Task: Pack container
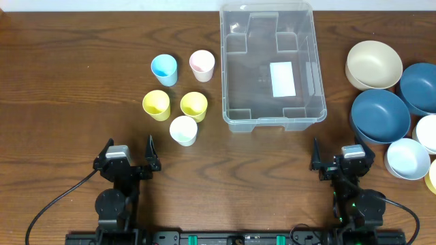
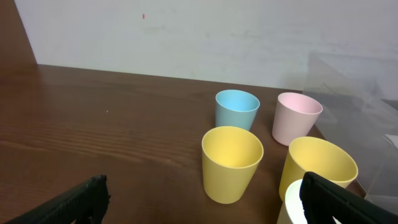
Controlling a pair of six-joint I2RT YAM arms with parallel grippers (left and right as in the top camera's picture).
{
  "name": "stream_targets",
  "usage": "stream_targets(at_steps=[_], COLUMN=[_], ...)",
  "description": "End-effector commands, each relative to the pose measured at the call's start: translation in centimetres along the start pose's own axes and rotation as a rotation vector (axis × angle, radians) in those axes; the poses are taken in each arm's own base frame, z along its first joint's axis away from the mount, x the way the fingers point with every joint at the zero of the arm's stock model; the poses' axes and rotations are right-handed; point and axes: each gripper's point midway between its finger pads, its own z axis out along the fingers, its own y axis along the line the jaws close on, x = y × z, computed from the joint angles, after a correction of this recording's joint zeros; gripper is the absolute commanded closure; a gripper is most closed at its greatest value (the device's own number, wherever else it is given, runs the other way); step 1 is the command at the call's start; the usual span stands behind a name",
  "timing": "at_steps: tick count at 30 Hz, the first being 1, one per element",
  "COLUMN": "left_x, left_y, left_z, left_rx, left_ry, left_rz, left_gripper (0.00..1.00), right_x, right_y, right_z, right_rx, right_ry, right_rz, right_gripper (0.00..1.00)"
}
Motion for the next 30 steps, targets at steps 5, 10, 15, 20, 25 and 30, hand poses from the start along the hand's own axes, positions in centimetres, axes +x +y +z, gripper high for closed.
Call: stream_targets(at_steps=[5, 10, 15, 20, 25, 30], left_x=[1.8, 1.8, 1.8, 1.8, 1.8, 1.8], left_y=[0.5, 0.5, 0.5, 0.5, 0.5, 0.5], left_z=[0.1, 0.1, 0.1, 0.1, 0.1, 0.1], left_rx=[-0.022, -0.022, -0.022, -0.022, -0.022, -0.022], left_ry=[0.049, 0.049, 0.049, 0.049, 0.049, 0.049], left_rz=[0.02, 0.019, 0.02, 0.02, 0.02, 0.02], left_gripper=[0.02, 0.02, 0.02, 0.02, 0.02, 0.02], right_x=[0.0, 0.0, 0.0, 0.0, 0.0, -3.2], right_y=[0.2, 0.2, 0.2, 0.2, 0.4, 2.2], right_z=[0.0, 0.0, 0.0, 0.0, 0.0, -0.4], right_rx=[-0.01, -0.009, -0.009, -0.009, -0.022, -0.135], right_ry=[0.0, -0.001, -0.001, -0.001, -0.003, -0.123], right_rz=[-0.012, -0.012, -0.012, -0.012, 0.006, 0.079], right_gripper=[0.01, 0.01, 0.01, 0.01, 0.01, 0.01])
